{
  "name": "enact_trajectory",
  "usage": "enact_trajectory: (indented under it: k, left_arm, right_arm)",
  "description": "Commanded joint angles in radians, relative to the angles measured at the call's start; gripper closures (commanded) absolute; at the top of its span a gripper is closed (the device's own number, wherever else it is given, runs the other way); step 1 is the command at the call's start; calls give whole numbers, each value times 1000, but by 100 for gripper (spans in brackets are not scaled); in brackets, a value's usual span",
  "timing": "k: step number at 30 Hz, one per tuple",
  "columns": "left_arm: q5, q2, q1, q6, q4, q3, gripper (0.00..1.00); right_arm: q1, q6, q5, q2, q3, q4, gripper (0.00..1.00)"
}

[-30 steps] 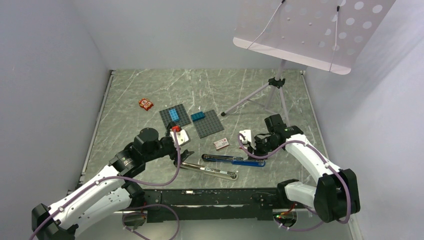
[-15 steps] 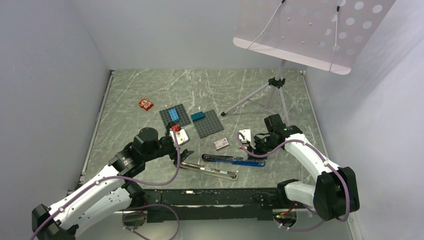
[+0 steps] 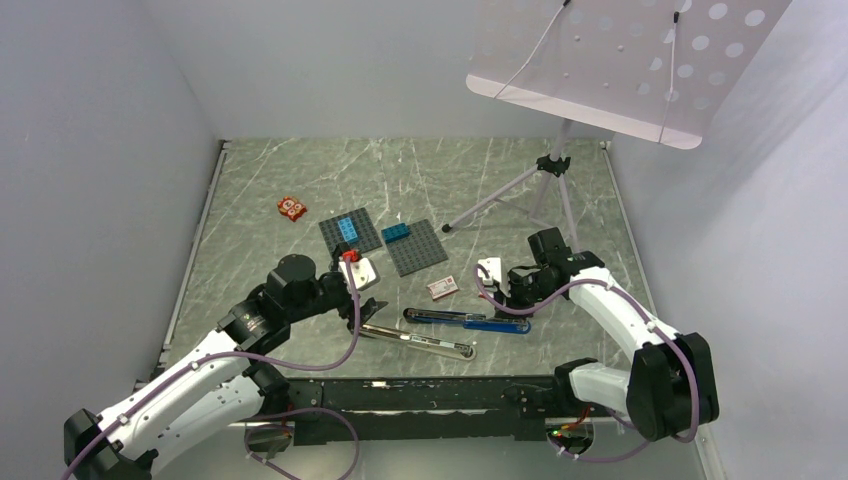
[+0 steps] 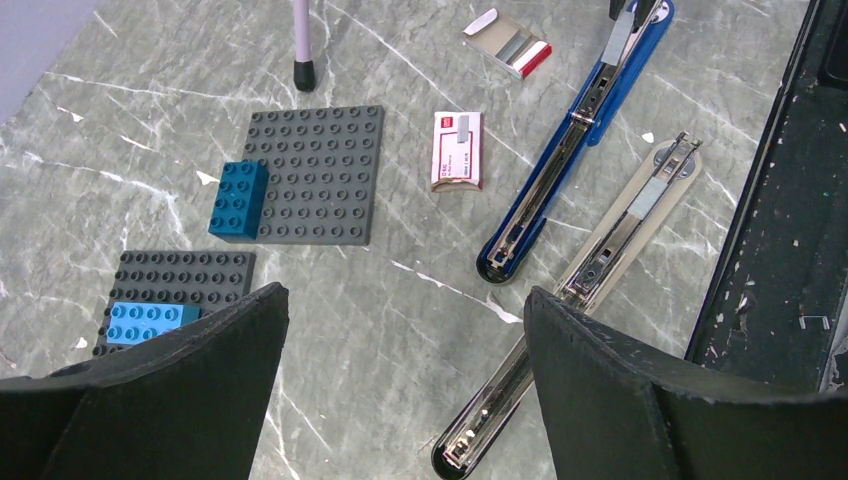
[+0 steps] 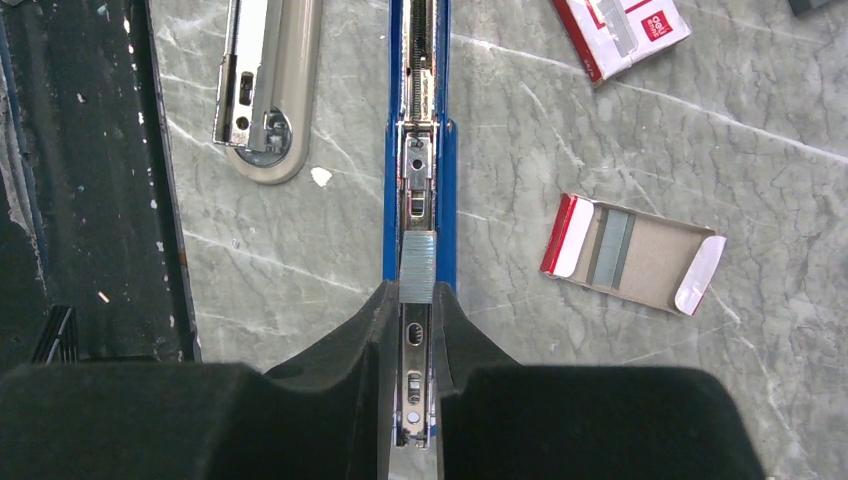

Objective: Load the staples into the stapler

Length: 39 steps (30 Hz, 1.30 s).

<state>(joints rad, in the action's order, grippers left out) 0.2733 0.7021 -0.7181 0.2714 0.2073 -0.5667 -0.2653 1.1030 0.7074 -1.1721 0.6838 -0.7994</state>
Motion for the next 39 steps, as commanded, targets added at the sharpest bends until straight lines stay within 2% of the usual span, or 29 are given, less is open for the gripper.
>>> enact_trajectory:
  k: [1,29,39]
  left_arm:
    - [31,-2,5,-3,-25,-21,10]
    - [37,-1,7,-3,-25,-19,10]
    - [37,-1,8,-1,-25,-18,10]
  right_arm:
    - [-4,8,6,-10,-3,11,84]
    - [-4,23,24,-42,9,-28,84]
    - [-1,-22,14,-40,17,-5,84]
